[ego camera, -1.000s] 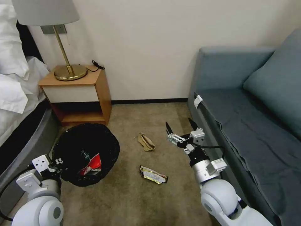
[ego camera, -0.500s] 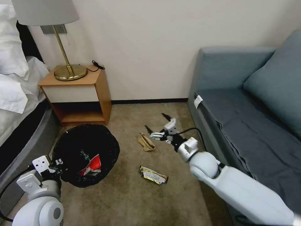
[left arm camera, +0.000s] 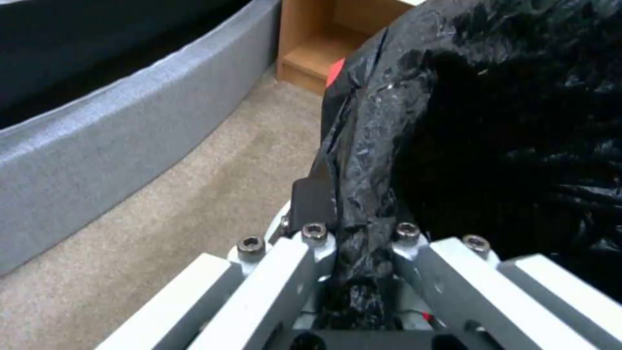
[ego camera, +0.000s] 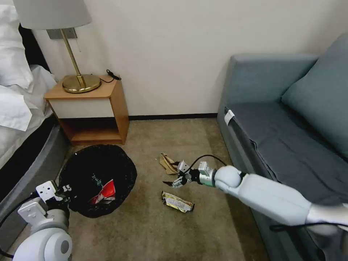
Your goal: Pick up the trash bin, then pick up the garbage on the floor and place it into the trash bin.
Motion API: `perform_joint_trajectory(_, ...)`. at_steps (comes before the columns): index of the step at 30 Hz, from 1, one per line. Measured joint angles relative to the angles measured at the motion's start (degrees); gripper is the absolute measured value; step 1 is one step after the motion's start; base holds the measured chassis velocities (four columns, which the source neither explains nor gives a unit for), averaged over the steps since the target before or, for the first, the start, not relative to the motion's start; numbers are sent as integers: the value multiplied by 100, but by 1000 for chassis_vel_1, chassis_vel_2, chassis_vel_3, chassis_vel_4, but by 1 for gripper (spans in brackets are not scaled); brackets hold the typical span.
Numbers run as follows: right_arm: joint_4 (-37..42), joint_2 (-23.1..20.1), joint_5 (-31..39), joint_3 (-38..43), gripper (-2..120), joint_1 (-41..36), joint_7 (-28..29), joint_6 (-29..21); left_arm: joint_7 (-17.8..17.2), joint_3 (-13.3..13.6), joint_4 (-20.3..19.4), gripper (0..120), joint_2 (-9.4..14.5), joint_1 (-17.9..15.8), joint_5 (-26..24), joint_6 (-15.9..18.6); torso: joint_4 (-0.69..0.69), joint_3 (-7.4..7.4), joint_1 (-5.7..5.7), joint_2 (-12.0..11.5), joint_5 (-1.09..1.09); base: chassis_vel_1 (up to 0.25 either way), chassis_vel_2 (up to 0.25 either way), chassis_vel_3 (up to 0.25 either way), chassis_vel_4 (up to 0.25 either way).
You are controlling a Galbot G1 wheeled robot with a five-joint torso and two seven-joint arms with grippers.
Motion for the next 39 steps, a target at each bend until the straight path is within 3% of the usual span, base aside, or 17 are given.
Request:
perform_joint_trajectory(2,-227,120,-124,-73,100,55,-184,-347,3,7,25,3,-3,-4,26,-6,-1,0,0,0,-3,0,0,0,0)
perform_joint_trajectory(4,-262,141,-158,-84,100,62,-230,-377,4,8,27,3,-3,-5,28,-6,-1,0,0,0,-3,0,0,0,0)
perform_joint_trajectory(7,-737,366,-513,-319,100,149,-797,-422,8,20,51,3,-8,-19,53,-7,-1,-1,0,0,-4,0,0,0,0)
perform_joint_trajectory(10,-860,454,-527,-441,100,160,-846,-421,9,23,64,3,-12,-22,57,-10,-1,0,0,0,-2,0,0,0,0)
perform_joint_trajectory(18,-1352,988,-507,-876,100,129,-589,-165,30,22,109,3,-39,-17,81,-44,-1,-1,0,0,-3,0,0,0,0)
perform_joint_trajectory(22,-1950,1497,-554,-1050,100,107,-540,134,45,0,90,3,-44,26,76,-73,1,-1,0,0,-3,0,0,0,0)
perform_joint_trajectory(26,-2349,1716,-612,-1084,100,73,-520,217,53,-22,102,3,-52,58,74,-115,1,-1,0,0,-2,0,0,0,0)
perform_joint_trajectory(39,-3095,1923,-877,-1078,100,-77,-423,504,81,-59,151,3,-57,80,47,-177,-1,-1,0,0,-2,0,0,0,0)
